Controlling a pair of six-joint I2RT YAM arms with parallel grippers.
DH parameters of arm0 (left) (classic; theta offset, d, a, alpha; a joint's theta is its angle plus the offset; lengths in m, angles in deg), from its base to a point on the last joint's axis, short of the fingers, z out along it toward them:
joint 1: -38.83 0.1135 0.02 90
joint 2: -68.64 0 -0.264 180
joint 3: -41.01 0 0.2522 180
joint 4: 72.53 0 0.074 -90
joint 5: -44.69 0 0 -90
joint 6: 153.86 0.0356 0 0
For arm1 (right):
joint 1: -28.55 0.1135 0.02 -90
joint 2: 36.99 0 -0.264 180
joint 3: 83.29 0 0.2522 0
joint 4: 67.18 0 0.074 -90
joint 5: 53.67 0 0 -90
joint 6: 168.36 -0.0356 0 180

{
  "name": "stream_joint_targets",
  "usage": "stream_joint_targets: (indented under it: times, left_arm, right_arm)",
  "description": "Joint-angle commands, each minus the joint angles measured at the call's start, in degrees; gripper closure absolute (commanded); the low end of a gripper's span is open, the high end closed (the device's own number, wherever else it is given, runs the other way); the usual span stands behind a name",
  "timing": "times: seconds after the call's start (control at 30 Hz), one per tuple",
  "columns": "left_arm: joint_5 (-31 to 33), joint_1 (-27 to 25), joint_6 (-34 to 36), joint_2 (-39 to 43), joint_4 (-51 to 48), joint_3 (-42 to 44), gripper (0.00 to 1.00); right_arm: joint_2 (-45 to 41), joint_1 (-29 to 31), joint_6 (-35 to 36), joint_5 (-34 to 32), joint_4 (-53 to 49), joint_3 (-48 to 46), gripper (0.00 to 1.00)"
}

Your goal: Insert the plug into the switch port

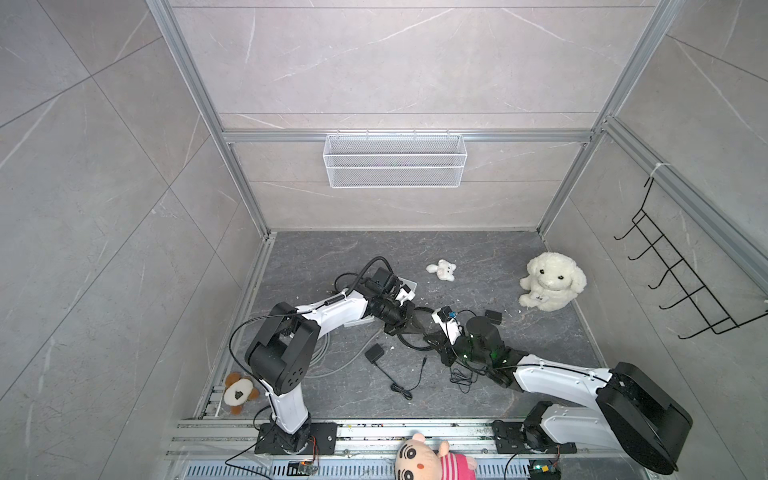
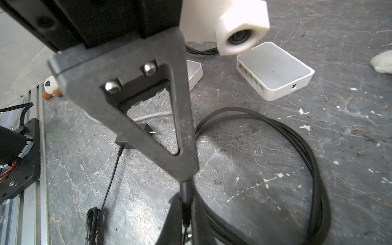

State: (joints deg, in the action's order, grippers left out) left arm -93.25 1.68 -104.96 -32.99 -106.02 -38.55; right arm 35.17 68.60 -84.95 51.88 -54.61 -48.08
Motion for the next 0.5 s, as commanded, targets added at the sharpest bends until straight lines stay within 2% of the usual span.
stream_joint_targets:
  times: [0.0, 0.1, 0.17, 0.33, 0.47]
  left_arm:
    - [1.8, 1.3, 0.5, 0.4, -1.3, -0.7, 0.84]
    - [4.9, 4.9, 1.4, 1.7, -2.1, -1.7, 0.66]
    - [7.7, 8.0, 2.6, 2.5, -3.6, -3.5, 0.61]
    - [16.6, 14.2, 6.8, 0.8, -8.6, -9.3, 0.59]
    - [26.4, 15.5, 12.4, -5.7, -14.4, -18.0, 0.59]
  right_arm:
    - [-1.4, -0.1, 1.2, -2.5, -4.0, 2.4, 0.90]
    - [-0.7, -0.2, 3.1, -3.6, -10.7, 5.8, 0.90]
    - [-0.2, -0.4, 4.4, -3.8, -14.5, 8.1, 0.90]
    - [2.1, -4.3, 7.8, -3.9, -26.6, 16.5, 0.91]
    - [5.5, -11.2, 10.0, -2.6, -36.6, 25.4, 0.90]
